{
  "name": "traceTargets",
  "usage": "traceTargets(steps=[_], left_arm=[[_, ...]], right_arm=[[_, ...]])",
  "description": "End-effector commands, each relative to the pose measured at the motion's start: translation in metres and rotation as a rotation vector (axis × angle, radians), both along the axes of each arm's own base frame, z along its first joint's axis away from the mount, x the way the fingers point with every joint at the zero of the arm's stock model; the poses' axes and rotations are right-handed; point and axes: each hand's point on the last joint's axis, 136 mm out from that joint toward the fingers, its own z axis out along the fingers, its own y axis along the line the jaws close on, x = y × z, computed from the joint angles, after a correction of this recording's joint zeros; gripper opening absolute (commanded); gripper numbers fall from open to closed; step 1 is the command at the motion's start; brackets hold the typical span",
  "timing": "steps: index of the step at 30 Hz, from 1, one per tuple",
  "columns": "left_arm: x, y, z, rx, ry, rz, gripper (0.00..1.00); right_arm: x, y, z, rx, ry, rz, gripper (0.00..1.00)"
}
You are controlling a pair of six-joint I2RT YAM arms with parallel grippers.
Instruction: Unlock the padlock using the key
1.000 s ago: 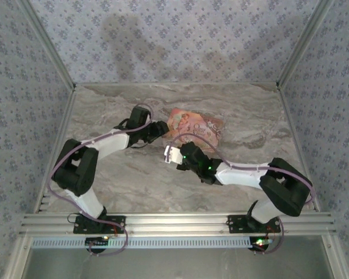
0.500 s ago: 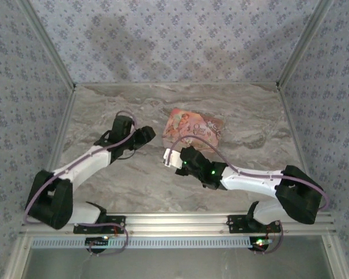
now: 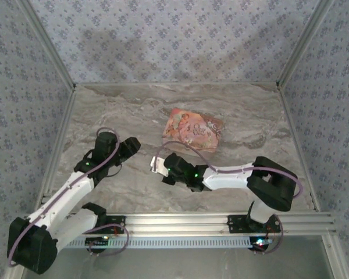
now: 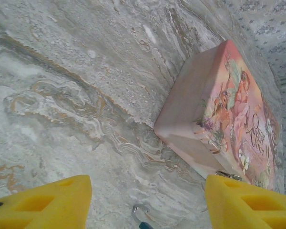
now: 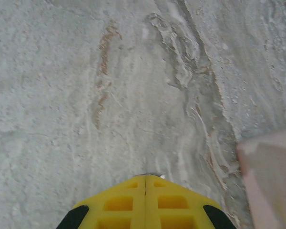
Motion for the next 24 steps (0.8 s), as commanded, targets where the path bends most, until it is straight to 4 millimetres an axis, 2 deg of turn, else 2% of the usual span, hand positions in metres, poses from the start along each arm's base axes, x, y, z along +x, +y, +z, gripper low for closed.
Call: traceTargets(steps=[1,6,12,17,18,20,21,24], left_arm=[[-0.01,0.012,-0.012,0.013,0.042,0.047,0.64],[-0.013,0.013,-0.012,-0.005,0.038,0.055,0.64],[-0.014,0.011,-0.015,-0.01,0.041,0.038,0.64],[-0.013,0.01,-0.017,-0.018,0.047,0.042,0.64],[-0.013,0.01,-0.018,-0.019,0.046,0.044,0.64],[-0.013,0.01,-0.018,-0.021,0.049,0.043,0.64],[-0.014,0.01,-0.018,-0.022,0.05,0.043,0.64],[-0.014,0.01,-0.019,-0.019,0.051,0.041,0.65]], right_arm=[[-0.002,0.027,0.024,0.144,0.041,0.008,0.0],[-0.004,0.024,0.014,0.15,0.095,-0.015,0.0],[-0.009,0.0,-0.008,0.136,0.153,-0.076,0.0],[-0.011,-0.018,-0.019,0.126,0.179,-0.121,0.06],[-0.011,-0.022,-0.02,0.125,0.183,-0.132,0.09],[-0.01,-0.027,-0.021,0.121,0.189,-0.152,0.21],[-0.009,-0.031,-0.019,0.124,0.191,-0.165,0.28],[-0.005,-0.044,-0.009,0.14,0.185,-0.212,0.43]])
